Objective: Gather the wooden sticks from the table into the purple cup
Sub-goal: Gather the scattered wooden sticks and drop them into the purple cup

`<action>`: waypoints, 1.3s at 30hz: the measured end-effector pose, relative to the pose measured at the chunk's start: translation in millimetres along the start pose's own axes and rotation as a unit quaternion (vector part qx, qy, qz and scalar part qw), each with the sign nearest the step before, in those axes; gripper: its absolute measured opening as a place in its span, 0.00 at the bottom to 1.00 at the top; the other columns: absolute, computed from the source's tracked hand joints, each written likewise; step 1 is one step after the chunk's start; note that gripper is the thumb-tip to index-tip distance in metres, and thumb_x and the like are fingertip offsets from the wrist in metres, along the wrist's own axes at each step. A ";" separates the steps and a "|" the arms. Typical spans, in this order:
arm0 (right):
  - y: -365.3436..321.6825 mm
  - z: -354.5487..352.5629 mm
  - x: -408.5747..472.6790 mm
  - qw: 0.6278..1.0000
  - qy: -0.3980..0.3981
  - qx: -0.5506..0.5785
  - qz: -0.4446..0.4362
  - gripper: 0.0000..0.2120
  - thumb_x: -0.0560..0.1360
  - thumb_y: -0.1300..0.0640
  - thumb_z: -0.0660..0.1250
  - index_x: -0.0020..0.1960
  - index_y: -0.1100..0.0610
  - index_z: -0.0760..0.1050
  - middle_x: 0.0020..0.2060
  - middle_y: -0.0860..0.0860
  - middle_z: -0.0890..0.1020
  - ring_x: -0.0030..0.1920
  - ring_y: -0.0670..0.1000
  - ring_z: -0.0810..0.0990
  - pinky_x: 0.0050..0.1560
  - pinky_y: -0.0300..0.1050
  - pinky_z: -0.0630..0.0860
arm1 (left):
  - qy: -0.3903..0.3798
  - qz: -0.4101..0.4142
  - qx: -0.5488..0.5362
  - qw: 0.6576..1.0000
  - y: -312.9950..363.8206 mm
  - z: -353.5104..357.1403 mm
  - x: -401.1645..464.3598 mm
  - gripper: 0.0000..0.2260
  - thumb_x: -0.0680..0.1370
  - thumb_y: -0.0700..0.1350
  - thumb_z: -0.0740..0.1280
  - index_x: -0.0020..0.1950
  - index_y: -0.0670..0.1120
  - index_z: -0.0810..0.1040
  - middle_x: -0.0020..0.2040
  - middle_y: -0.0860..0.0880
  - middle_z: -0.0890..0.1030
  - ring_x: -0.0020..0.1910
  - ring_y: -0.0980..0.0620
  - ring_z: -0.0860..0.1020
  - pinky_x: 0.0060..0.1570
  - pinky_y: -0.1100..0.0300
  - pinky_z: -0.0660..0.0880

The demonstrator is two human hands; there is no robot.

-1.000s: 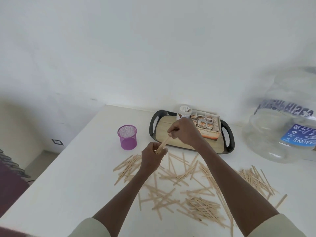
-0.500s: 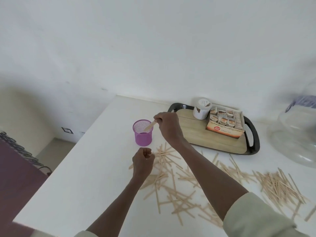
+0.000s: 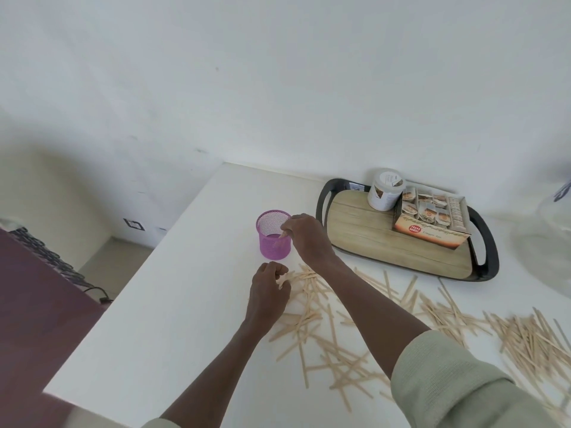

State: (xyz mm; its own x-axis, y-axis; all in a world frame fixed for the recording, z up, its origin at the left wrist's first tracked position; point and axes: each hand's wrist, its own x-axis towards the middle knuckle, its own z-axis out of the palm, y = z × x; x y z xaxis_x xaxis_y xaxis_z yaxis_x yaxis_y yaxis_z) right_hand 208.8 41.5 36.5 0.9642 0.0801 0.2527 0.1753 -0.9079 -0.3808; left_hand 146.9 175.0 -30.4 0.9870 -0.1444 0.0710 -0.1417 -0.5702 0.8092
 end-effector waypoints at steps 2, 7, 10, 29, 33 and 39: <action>1.9 0.4 0.8 1.000 -0.007 0.003 -0.007 0.05 0.75 0.67 0.67 0.43 0.64 0.81 0.40 0.57 0.83 0.46 0.56 0.79 0.46 0.52 0.78 | 0.001 0.002 0.004 1.000 -1.6 -1.8 0.6 0.10 0.72 0.36 0.70 0.53 0.45 0.79 0.49 0.51 0.78 0.48 0.54 0.78 0.48 0.58 0.78; 11.8 -6.9 -6.1 0.997 0.055 0.056 0.001 0.09 0.79 0.61 0.65 0.47 0.63 0.83 0.42 0.57 0.85 0.46 0.56 0.80 0.47 0.50 0.77 | 0.008 0.007 0.039 0.999 -0.6 -4.9 1.3 0.12 0.74 0.37 0.69 0.57 0.43 0.79 0.54 0.48 0.80 0.53 0.50 0.79 0.52 0.62 0.73; 22.6 -13.4 -19.0 0.992 0.104 0.068 0.035 0.09 0.77 0.62 0.65 0.42 0.62 0.82 0.35 0.55 0.83 0.39 0.54 0.78 0.41 0.47 0.74 | -0.020 0.000 0.104 0.994 -2.1 -6.2 -1.2 0.17 0.77 0.41 0.67 0.66 0.41 0.75 0.63 0.45 0.78 0.65 0.46 0.73 0.62 0.54 0.71; 54.6 10.7 -99.8 0.967 -0.239 -0.064 0.066 0.24 0.78 0.49 0.66 0.71 0.57 0.68 0.71 0.56 0.66 0.71 0.57 0.64 0.67 0.56 0.70 | -0.055 0.008 0.215 0.975 3.3 -2.0 -25.7 0.19 0.75 0.47 0.72 0.64 0.43 0.77 0.58 0.45 0.80 0.59 0.44 0.75 0.52 0.51 0.75; 58.5 8.8 -108.7 0.971 -0.225 -0.019 0.079 0.21 0.78 0.58 0.67 0.70 0.58 0.72 0.65 0.56 0.70 0.68 0.56 0.67 0.64 0.53 0.72 | -0.045 0.011 0.208 0.977 1.9 0.6 -24.3 0.08 0.74 0.39 0.71 0.53 0.42 0.80 0.47 0.44 0.83 0.49 0.41 0.80 0.45 0.48 0.79; 54.8 1.3 -116.1 0.975 -0.169 -0.051 0.133 0.23 0.79 0.44 0.64 0.63 0.61 0.74 0.61 0.57 0.74 0.64 0.57 0.70 0.61 0.53 0.72 | -0.054 0.020 0.225 0.973 2.9 4.0 -20.0 0.08 0.71 0.36 0.65 0.33 0.44 0.70 0.30 0.49 0.74 0.33 0.44 0.71 0.32 0.51 0.70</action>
State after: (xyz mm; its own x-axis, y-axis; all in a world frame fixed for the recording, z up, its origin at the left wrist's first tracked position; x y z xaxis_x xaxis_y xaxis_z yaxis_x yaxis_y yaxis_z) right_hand 106.6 -17.0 -14.8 0.9864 -0.0477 -0.1570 -0.0934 -0.9498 -0.2985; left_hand 126.4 173.1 -31.9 0.9697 -0.2436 0.0155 -0.2223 -0.8549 0.4687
